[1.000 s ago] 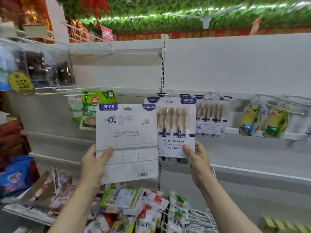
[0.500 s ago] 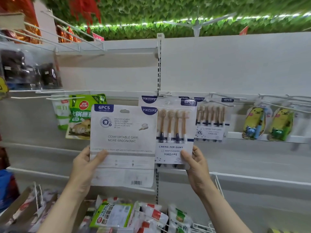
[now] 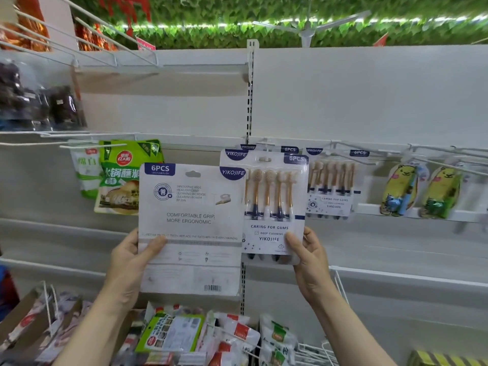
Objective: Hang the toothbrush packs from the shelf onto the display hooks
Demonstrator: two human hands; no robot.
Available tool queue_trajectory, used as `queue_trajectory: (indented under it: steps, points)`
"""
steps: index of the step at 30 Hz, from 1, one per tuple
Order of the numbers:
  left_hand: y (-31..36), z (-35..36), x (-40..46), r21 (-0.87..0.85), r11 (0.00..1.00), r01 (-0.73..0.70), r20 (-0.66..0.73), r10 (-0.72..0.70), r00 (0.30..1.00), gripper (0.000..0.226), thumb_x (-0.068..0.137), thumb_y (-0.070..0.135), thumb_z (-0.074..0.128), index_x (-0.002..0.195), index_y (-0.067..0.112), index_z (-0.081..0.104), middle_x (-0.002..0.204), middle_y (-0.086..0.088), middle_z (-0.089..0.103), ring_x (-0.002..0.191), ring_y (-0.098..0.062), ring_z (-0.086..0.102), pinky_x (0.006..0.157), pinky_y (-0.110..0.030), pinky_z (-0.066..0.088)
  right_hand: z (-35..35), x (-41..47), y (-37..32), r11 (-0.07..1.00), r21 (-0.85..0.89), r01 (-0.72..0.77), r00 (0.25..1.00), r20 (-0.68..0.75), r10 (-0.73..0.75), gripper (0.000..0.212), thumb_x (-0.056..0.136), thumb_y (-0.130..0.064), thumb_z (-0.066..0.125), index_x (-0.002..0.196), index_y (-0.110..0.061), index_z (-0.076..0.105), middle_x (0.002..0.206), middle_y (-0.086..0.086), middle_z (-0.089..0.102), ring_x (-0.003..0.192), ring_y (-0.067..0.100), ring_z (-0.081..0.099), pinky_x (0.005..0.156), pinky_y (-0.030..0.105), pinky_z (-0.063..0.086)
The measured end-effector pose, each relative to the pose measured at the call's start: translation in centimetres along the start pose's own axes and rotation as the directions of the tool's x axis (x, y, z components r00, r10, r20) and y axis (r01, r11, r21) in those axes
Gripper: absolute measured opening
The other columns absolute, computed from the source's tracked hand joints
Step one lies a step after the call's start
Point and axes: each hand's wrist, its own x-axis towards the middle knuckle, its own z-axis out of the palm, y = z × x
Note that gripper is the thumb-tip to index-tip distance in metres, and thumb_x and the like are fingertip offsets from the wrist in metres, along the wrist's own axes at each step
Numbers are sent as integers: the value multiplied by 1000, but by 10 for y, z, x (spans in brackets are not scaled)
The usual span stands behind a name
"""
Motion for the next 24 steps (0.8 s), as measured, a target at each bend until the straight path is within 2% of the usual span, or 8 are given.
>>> queue_trajectory:
  steps: [3, 7, 10, 13, 17, 21, 22, 24]
  points:
    - [-2, 6, 3, 7, 1000, 0, -11, 0, 1000, 23, 85, 5, 67, 104, 19, 68, 98, -3, 77, 87, -20, 73, 76, -33, 61, 1, 18, 2, 999, -24, -22, 999, -27, 21, 89, 47, -55, 96, 117, -11, 62, 115, 12, 73, 111, 28, 68, 102, 44, 50]
    - [-5, 15, 4, 17, 1000, 9, -40, -9, 999, 22, 87, 5, 68, 104, 19, 67, 102, -4, 75, 90, -22, 72, 83, -41, 59, 2, 38, 4, 998, -16, -59, 998, -37, 58, 86, 50, -52, 95, 119, -11, 62, 117, 11, 73, 113, 29, 68, 106, 49, 48]
    - [-6, 19, 2, 41, 999, 15, -44, -13, 999, 21, 88, 6, 68, 103, 20, 67, 103, -5, 74, 95, -26, 69, 89, -45, 54, 3, 49, 6, 996, -7, -86, 995, -42, 86, 56, 76, -32, 84, 121, -9, 60, 118, 13, 72, 116, 32, 66, 105, 50, 49]
    - [-4, 22, 0, 60, 998, 4, -54, 0, 999, 20, 88, 4, 68, 102, 18, 66, 100, -2, 73, 86, -17, 71, 81, -38, 59, -1, 58, 10, 991, -1, -130, 990, -49, 130, 28, 90, -13, 70, 117, -11, 61, 115, 11, 74, 115, 33, 66, 97, 47, 53]
    - [-3, 23, -3, 78, 997, -14, -85, 20, 996, 19, 88, 4, 69, 102, 16, 66, 95, 2, 73, 76, -6, 70, 67, -21, 58, -3, 56, 6, 982, -100, -161, 984, -88, 153, 29, 91, -19, 70, 118, -14, 61, 125, 13, 69, 114, 28, 66, 98, 41, 52]
    - [-2, 24, -8, 77, 997, -27, -122, 36, 992, 18, 88, 6, 71, 97, 21, 67, 91, 7, 74, 78, -7, 70, 67, -20, 56, 15, 33, -15, 932, -349, -93, 956, -293, -15, 57, 90, -33, 73, 139, -19, 48, 144, 2, 51, 130, 16, 50, 103, 30, 37]
    - [-2, 26, -9, 70, 997, -23, -133, 32, 991, 18, 88, 6, 71, 96, 22, 67, 91, 8, 74, 78, -7, 70, 67, -21, 56, 26, 21, -22, 910, -413, -37, 959, -272, -84, 60, 90, -36, 72, 142, -21, 46, 145, -3, 49, 133, 13, 46, 105, 30, 36]
    - [-3, 33, -13, 52, 999, -10, -147, 17, 989, 18, 88, 6, 71, 94, 22, 66, 90, 8, 74, 80, -10, 69, 71, -25, 56, 54, -4, -32, 880, -467, 83, 985, -97, -144, 61, 91, -40, 70, 145, -25, 46, 144, -12, 48, 132, 5, 44, 109, 30, 36]
